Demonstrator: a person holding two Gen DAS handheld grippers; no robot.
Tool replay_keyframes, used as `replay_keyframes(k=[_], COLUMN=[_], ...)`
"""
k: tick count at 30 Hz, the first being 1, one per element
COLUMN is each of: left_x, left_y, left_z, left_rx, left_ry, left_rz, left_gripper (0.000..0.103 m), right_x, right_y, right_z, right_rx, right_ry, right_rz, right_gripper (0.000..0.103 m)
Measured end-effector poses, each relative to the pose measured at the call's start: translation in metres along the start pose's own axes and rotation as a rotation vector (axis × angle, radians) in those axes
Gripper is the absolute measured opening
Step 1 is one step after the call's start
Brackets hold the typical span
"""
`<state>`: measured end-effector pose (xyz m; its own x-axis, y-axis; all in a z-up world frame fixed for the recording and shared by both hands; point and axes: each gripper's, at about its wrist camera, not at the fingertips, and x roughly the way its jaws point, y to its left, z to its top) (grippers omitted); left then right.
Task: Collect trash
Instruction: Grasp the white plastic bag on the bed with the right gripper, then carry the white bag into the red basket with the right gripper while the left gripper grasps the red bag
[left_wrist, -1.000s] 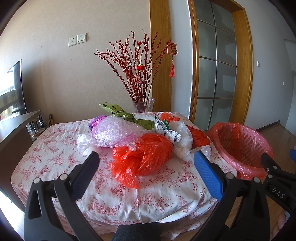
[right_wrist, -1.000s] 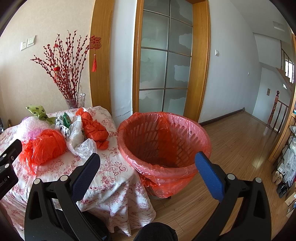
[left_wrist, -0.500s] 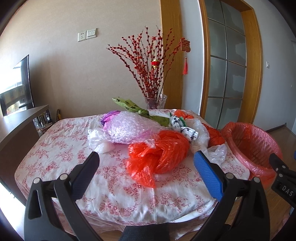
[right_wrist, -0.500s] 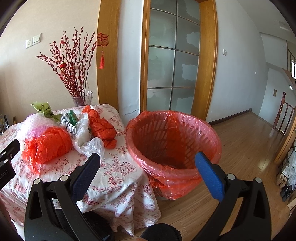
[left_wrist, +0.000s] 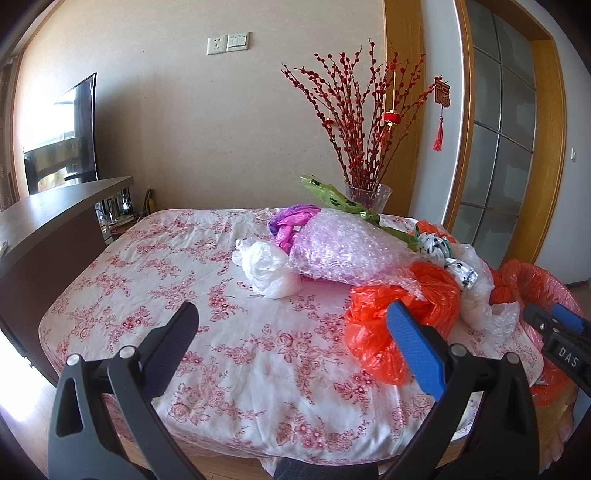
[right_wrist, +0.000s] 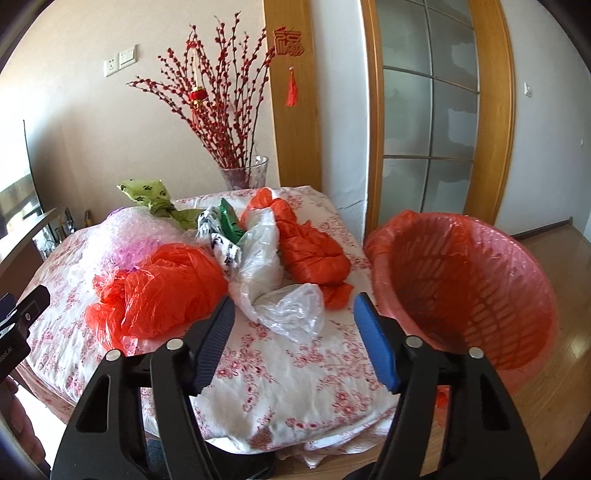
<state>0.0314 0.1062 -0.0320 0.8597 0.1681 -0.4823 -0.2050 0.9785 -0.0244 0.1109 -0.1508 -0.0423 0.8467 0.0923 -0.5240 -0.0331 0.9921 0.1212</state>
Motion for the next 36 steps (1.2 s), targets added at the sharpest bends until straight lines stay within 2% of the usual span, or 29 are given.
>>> replay_keyframes(k=[4, 12, 13, 16, 20, 27, 30, 36], left_x=[0.005, 0.015, 0.015, 0.017, 0.018, 0.019, 0.024, 0.04], left_y=[0.004, 0.009, 0.008, 0.004, -0.002, -0.018, -0.027, -0.043], left_z=[-0.001, -0.004, -0.005, -0.005, -0.006, -0.007, -0.007, -0.01], left_rx=[0.01, -0.006, -0.005, 0.004, 0.014, 0.036, 0.056, 0.091], left_ry=[0.0, 0.021, 0.023, 0.03, 0.033, 0.042, 0.056, 0.102], left_rz=[0.01, -0.023, -0.029, -0.048, -0.083, -0.151, -0.176, -0.22], left_gripper=[0.099, 0.099, 0.098, 0.094, 0.09, 0.088, 0.082, 0.08], right_x=[0.022, 0.054, 0.059, 0.072, 0.065, 0.029, 0.016, 0.0], right_y=[0.013, 0.026, 0.028, 0.028, 0.029, 0.014, 0.007, -0.007], right_z=[0.002, 0.005, 0.004, -0.001, -0.002, 0.007, 0.009, 0.009], right_rx=[-0.031, -0.078, -0.088, -0.103, -0.114, -0.078, -0.064, -0.051], right_ry=[0.034, 0.094, 0.105, 0.149, 0.127, 0.037, 0.004, -0.033], right_rz=[0.012, 0.013, 0.01, 0.039, 0.077, 0.102, 0.073, 0.012], right_gripper=[0.052, 0.048, 0.044, 0.02, 0.008, 0.006, 0.006, 0.006])
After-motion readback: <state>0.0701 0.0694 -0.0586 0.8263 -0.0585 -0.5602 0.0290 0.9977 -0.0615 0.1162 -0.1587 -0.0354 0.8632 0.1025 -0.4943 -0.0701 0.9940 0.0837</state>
